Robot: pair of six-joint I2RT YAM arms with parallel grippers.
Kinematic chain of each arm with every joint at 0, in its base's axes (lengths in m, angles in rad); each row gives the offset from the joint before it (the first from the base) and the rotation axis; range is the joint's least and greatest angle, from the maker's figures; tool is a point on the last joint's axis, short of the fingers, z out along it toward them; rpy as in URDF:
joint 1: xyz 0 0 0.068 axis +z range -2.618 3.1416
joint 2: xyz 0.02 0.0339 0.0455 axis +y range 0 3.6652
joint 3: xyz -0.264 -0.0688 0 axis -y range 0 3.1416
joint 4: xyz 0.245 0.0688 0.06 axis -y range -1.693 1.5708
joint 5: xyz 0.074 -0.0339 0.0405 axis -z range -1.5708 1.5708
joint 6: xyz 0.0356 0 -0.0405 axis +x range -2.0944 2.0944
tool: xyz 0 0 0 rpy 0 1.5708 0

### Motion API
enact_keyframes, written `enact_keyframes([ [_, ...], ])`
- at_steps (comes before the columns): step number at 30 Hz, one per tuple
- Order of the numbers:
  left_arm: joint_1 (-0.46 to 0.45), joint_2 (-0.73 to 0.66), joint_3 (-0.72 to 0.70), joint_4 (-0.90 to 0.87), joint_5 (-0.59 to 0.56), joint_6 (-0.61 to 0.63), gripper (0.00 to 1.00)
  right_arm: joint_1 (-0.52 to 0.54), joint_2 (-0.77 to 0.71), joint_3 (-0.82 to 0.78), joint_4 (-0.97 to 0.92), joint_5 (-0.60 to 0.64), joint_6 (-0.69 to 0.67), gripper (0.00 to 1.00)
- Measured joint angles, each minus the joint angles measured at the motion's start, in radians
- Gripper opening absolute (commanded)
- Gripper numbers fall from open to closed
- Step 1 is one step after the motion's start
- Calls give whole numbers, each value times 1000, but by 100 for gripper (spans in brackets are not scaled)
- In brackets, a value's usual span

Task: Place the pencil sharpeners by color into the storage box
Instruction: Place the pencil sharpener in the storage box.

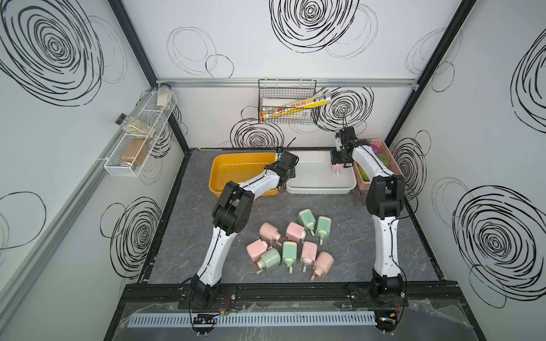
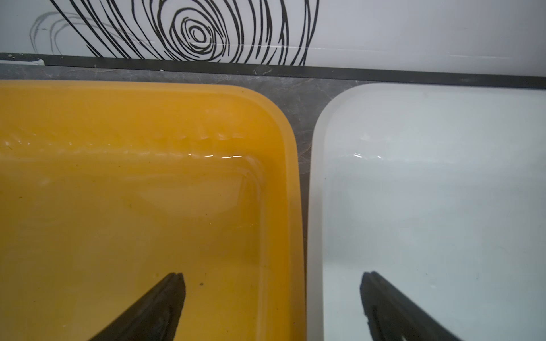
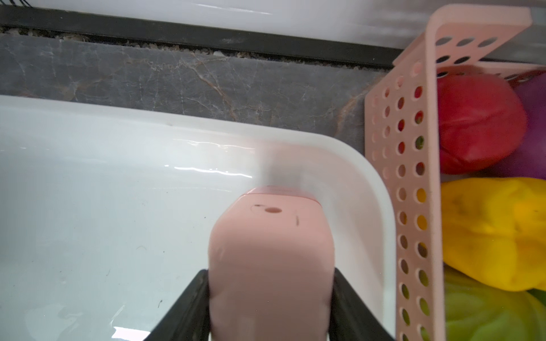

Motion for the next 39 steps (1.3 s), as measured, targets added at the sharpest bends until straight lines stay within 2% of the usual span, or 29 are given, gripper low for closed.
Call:
enact_keyframes([
  [5,5,0,-21,2,-11,-4,99,-14,41,64,-24,-18,14,37],
  [12,19,0,-33,0,-20,-11,99,-24,64,75,-52,-17,34,48],
  [23,20,-1,-58,18,-18,-14,99,-26,88,99,-32,-37,52,52],
  [27,20,-1,-59,18,-16,-14,99,-26,89,100,-30,-56,60,66],
  [30,20,-1,-59,18,-16,-14,99,-26,89,100,-32,-60,64,71],
  [35,20,-1,-59,17,-14,-14,99,-26,89,100,-33,-56,68,73],
  [39,20,-1,-59,14,-13,-14,99,-26,89,100,-33,-40,79,66],
])
